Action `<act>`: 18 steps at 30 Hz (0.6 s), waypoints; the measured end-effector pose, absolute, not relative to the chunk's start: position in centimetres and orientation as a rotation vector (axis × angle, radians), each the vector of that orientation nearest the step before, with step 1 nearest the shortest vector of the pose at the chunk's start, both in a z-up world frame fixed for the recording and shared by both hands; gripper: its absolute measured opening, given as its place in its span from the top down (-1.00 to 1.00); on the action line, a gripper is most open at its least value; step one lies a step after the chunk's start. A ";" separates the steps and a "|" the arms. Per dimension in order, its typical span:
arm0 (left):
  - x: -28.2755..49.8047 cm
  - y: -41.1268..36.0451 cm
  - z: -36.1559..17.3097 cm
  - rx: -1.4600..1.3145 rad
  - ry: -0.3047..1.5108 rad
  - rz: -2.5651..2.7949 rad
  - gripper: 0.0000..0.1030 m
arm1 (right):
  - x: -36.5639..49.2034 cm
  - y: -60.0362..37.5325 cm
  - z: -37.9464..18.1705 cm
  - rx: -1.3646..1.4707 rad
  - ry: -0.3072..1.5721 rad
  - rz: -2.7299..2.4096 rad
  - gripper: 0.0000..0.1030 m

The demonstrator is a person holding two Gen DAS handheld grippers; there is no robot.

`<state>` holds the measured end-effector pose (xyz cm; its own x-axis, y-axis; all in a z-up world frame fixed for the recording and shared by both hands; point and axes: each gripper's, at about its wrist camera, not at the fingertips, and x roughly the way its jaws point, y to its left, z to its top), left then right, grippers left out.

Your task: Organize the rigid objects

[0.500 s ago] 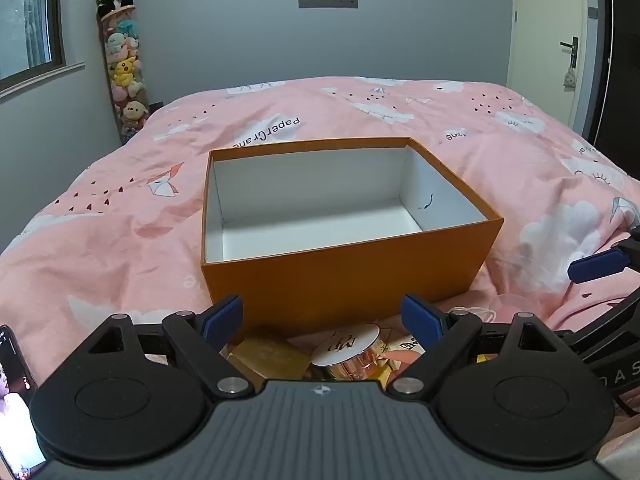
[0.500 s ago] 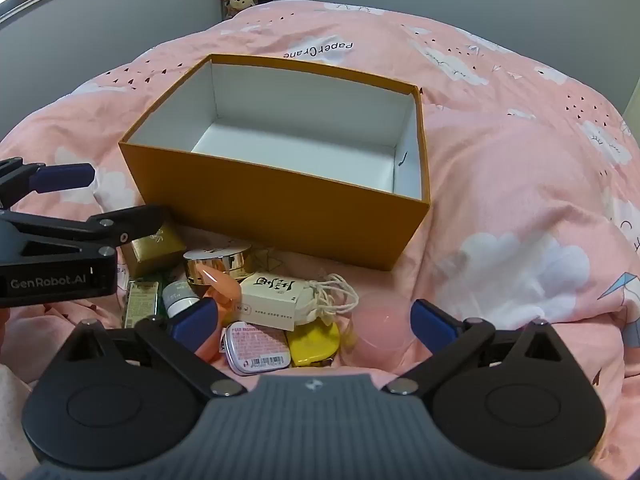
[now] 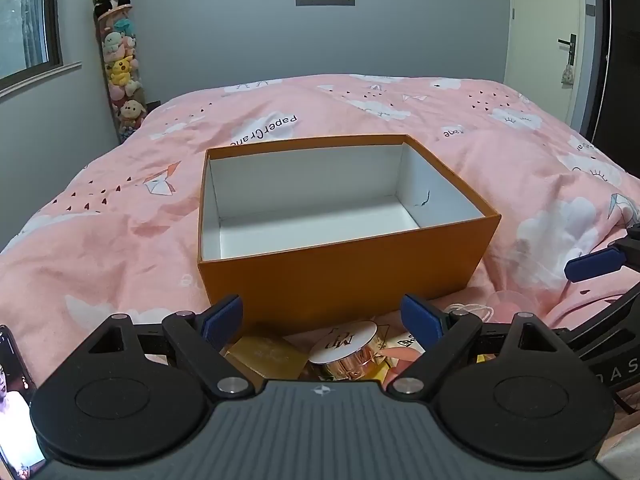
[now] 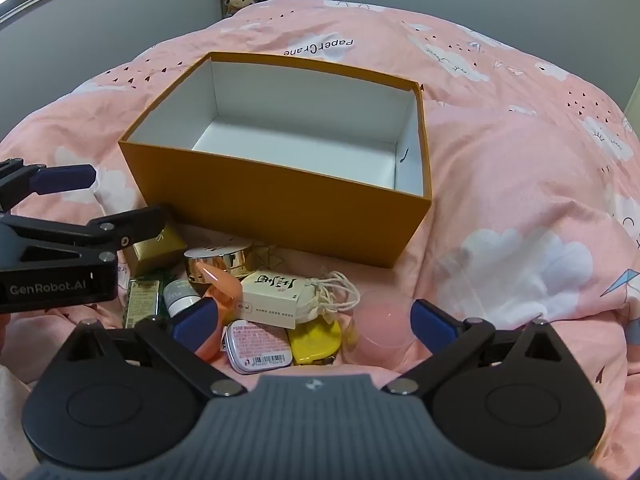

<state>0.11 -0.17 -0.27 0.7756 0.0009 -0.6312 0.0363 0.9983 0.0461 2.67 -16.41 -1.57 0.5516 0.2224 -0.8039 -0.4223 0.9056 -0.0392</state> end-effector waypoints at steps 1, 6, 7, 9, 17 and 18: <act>0.1 -0.2 -0.3 0.057 0.684 -0.019 -1.00 | 2.6 -16.3 -1.6 -0.240 0.911 0.385 -0.95; 0.1 -0.2 -0.3 0.056 0.686 -0.017 -1.00 | 2.9 -16.9 -1.5 -0.233 0.914 0.391 -0.95; 0.1 -0.2 -0.3 0.056 0.686 -0.018 -1.00 | 2.9 -16.9 -1.6 -0.233 0.915 0.391 -0.95; 0.1 -0.2 -0.3 0.056 0.686 -0.018 -1.00 | 2.9 -16.9 -1.5 -0.233 0.915 0.392 -0.95; 0.1 -0.1 -0.4 0.055 0.688 -0.016 -1.00 | 2.9 -16.9 -1.5 -0.233 0.916 0.394 -0.95; 0.1 -0.1 -0.4 0.055 0.688 -0.016 -1.00 | 2.9 -16.9 -1.5 -0.233 0.916 0.394 -0.95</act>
<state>0.11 -0.12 -0.35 0.7724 0.0031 -0.6351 0.0335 0.9984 0.0456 2.88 -16.87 -1.52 0.5446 0.2311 -0.8062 -0.4265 0.9040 -0.0290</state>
